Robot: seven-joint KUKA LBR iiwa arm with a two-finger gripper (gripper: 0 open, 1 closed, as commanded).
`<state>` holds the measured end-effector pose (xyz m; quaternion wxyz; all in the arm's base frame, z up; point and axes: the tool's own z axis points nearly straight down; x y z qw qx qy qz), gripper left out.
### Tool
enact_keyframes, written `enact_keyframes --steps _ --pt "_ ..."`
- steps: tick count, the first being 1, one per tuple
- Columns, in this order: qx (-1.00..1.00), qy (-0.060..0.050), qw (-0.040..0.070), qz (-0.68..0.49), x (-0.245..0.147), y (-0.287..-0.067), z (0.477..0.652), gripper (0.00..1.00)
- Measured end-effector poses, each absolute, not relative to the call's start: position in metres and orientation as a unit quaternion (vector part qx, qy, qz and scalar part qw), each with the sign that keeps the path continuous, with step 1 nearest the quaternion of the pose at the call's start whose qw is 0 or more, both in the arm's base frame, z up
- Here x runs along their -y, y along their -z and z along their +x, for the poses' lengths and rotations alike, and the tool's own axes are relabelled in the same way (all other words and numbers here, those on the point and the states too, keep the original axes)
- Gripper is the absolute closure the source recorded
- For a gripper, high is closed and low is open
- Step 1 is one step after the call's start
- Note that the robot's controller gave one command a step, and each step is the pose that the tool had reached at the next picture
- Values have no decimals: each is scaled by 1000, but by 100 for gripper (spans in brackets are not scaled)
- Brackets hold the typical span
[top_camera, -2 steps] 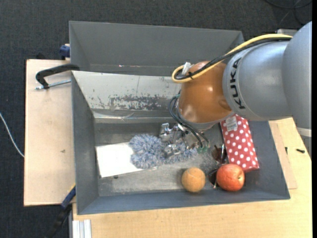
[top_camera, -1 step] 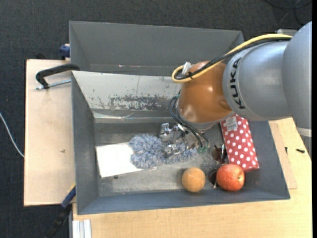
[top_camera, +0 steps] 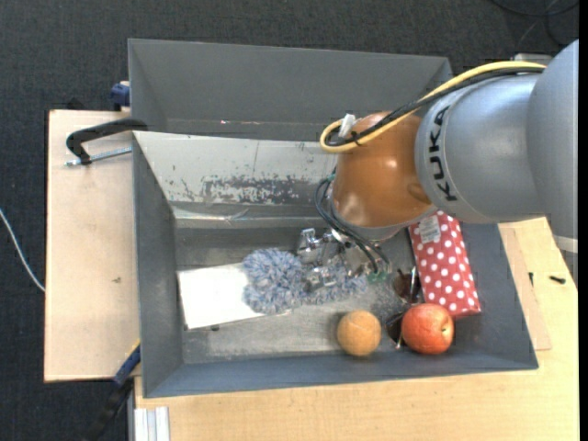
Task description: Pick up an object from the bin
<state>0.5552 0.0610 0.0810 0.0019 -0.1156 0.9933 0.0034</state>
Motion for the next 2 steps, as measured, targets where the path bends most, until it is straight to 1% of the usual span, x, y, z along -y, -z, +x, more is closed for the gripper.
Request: enact_keyframes --steps 1,2 --pt "-993 -2 -1 -116 -59 -99 553 100" --pt "-993 -1 2 -115 -59 -120 555 100"
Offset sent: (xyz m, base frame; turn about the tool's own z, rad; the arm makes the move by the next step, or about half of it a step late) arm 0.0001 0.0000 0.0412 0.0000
